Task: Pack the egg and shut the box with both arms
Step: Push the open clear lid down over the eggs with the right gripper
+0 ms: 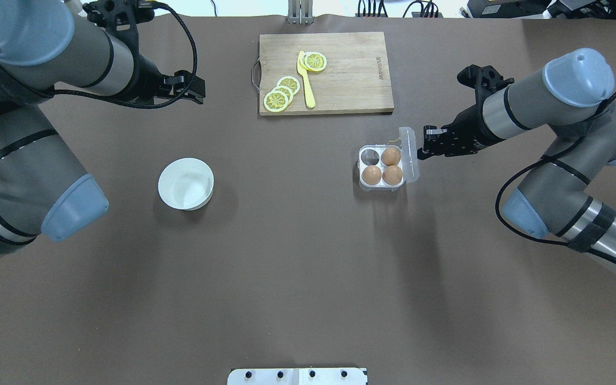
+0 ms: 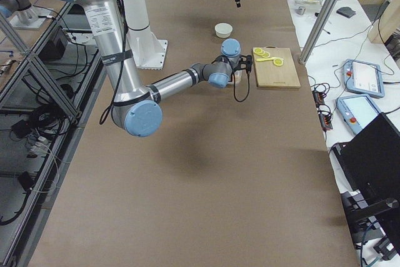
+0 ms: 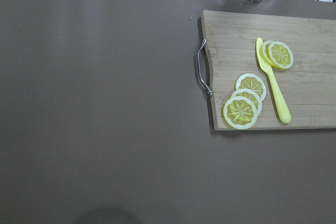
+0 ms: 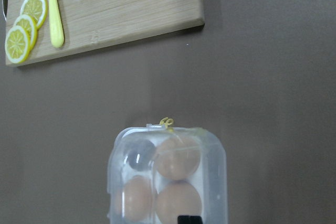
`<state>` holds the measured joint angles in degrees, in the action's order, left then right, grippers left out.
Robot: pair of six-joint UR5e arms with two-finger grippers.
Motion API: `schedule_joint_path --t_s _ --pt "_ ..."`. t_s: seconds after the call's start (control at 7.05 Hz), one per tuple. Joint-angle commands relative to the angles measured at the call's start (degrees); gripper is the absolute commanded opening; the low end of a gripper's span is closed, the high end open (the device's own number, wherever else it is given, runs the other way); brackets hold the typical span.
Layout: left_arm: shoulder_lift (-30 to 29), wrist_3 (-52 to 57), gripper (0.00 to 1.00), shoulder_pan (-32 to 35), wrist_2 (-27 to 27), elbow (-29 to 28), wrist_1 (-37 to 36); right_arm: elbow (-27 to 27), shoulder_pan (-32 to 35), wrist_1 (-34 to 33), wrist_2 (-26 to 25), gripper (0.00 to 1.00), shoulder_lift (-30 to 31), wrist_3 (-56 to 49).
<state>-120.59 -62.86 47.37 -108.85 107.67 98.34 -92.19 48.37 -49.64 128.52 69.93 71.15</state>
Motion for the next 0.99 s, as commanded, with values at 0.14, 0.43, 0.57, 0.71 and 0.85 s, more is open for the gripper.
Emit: schedule_joint_path --t_s 0.14,0.43,0.57,0.71,0.85 --pt "0.0 0.02 0.98 0.09 0.04 0.0 0.01 1.83 -3.18 -0.1 -1.59 0.0 -4.35 2.84" --pt "0.0 0.28 0.98 0.88 -0.14 0.0 0.01 2.88 -5.99 -0.02 -5.36 0.0 -7.08 5.4" --pt "0.09 0.29 0.98 0.88 -0.14 0.0 0.01 2.89 -6.18 -0.02 -5.56 0.0 -7.27 5.49" --pt "0.7 0.29 0.98 0.88 -0.14 0.17 0.01 2.28 -5.66 -0.45 -5.21 0.0 -7.96 5.93" --pt "2.01 0.37 0.98 1.4 -0.66 0.78 0.1 0.8 -3.39 -1.5 -3.9 0.21 -7.88 6.89"
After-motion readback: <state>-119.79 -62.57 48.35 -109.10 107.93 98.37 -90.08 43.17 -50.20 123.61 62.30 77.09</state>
